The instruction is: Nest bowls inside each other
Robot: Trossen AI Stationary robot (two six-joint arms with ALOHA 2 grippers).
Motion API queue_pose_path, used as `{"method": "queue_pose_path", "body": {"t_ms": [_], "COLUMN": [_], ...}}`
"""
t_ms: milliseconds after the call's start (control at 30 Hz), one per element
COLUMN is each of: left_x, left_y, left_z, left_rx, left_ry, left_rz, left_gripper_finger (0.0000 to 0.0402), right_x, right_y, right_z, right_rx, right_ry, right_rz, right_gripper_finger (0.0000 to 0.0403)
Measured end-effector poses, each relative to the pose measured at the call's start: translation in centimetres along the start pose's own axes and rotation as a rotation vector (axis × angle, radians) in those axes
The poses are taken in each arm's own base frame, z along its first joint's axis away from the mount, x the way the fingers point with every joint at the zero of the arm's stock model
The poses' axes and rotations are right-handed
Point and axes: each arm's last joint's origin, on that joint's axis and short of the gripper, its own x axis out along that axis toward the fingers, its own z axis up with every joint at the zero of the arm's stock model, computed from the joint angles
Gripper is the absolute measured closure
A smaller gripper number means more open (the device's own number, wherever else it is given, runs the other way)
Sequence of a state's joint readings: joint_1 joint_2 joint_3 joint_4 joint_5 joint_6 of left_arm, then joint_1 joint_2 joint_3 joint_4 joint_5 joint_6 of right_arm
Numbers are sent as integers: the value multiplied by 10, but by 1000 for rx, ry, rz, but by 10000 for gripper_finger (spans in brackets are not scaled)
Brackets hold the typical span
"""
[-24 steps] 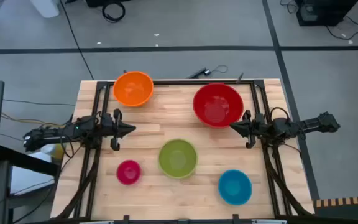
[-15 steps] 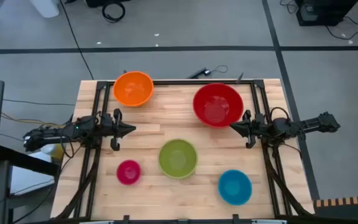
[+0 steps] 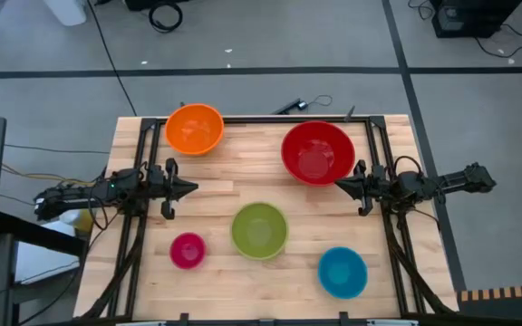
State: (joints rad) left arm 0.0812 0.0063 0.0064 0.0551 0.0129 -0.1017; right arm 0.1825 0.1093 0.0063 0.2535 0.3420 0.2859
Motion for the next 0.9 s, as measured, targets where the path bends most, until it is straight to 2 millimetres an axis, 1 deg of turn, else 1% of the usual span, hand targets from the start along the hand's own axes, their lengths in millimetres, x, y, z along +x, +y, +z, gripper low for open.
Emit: {"method": "queue_pose_path", "body": {"t_ms": [767,800,900], "left_x": [0,0,0], "left_y": [0,0,0], "left_z": [0,0,0], "left_rx": [0,0,0], "left_ry": [0,0,0], "left_rz": [0,0,0], "left_gripper_finger": [379,379,379], "right_x": [0,0,0], "right_y": [0,0,0], "right_z": [0,0,0], "right_rx": [-2,-21,-170], "right_ry": [0,0,-4], "right_rz": [0,0,-16], "right_gripper_finger": [380,380,380]}}
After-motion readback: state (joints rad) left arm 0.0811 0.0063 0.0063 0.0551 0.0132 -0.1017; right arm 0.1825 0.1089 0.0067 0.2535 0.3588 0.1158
